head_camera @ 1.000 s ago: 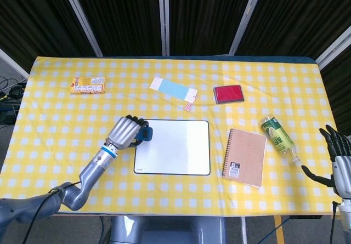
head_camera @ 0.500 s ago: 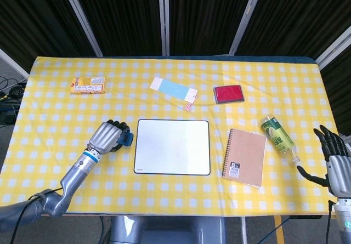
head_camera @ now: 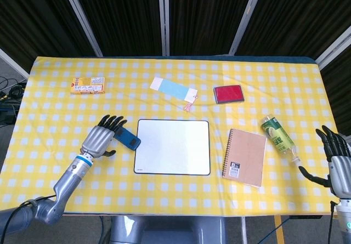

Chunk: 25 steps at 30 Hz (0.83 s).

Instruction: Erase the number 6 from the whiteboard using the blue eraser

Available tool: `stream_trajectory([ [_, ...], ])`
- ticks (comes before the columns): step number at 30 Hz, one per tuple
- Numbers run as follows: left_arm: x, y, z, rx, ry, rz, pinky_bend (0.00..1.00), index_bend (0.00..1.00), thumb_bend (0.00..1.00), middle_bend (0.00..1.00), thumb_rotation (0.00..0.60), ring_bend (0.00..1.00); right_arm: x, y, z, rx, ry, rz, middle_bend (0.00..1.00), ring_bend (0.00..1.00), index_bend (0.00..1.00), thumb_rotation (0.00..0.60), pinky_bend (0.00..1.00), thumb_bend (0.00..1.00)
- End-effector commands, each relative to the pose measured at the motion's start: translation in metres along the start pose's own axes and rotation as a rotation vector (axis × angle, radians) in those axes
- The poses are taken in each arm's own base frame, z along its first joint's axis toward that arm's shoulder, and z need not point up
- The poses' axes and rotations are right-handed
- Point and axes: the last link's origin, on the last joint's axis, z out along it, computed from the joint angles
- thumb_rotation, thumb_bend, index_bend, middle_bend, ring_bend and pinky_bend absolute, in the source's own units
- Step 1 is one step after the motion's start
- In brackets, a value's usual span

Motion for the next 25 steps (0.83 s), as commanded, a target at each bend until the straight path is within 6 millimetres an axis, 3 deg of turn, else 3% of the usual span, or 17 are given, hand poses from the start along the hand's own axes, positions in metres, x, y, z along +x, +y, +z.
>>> stream_trajectory([
  [1, 0.011, -0.009, -0.017, 0.042, 0.060, -0.032, 0.00, 0.00, 0.20, 0.00, 0.600, 0.00, 0.000, 0.002, 0.000, -0.003, -0.010, -0.035, 0.00, 0.00, 0.01, 0.600, 0.00, 0.08],
  [6, 0.024, -0.027, -0.057, 0.115, 0.199, -0.086, 0.00, 0.00, 0.20, 0.00, 0.600, 0.00, -0.005, 0.005, 0.001, -0.015, -0.030, -0.123, 0.00, 0.00, 0.01, 0.600, 0.00, 0.08],
  [9, 0.030, -0.041, -0.090, 0.182, 0.312, -0.086, 0.00, 0.00, 0.19, 0.00, 0.600, 0.00, -0.011, 0.004, 0.001, -0.014, -0.050, -0.158, 0.00, 0.00, 0.00, 0.600, 0.00, 0.08],
  [13, 0.031, -0.051, -0.124, 0.234, 0.389, -0.059, 0.00, 0.00, 0.19, 0.00, 0.600, 0.00, -0.020, 0.003, 0.002, -0.018, -0.074, -0.195, 0.00, 0.00, 0.00, 0.600, 0.00, 0.08],
  [17, 0.019, -0.064, -0.171, 0.296, 0.398, -0.007, 0.00, 0.00, 0.19, 0.00, 0.600, 0.00, -0.032, -0.002, 0.003, -0.016, -0.080, -0.240, 0.00, 0.00, 0.00, 0.600, 0.00, 0.08],
  [25, 0.014, -0.075, -0.188, 0.328, 0.389, -0.046, 0.00, 0.00, 0.19, 0.00, 0.600, 0.00, -0.042, -0.008, 0.004, 0.006, -0.093, -0.248, 0.00, 0.00, 0.00, 0.600, 0.00, 0.08],
])
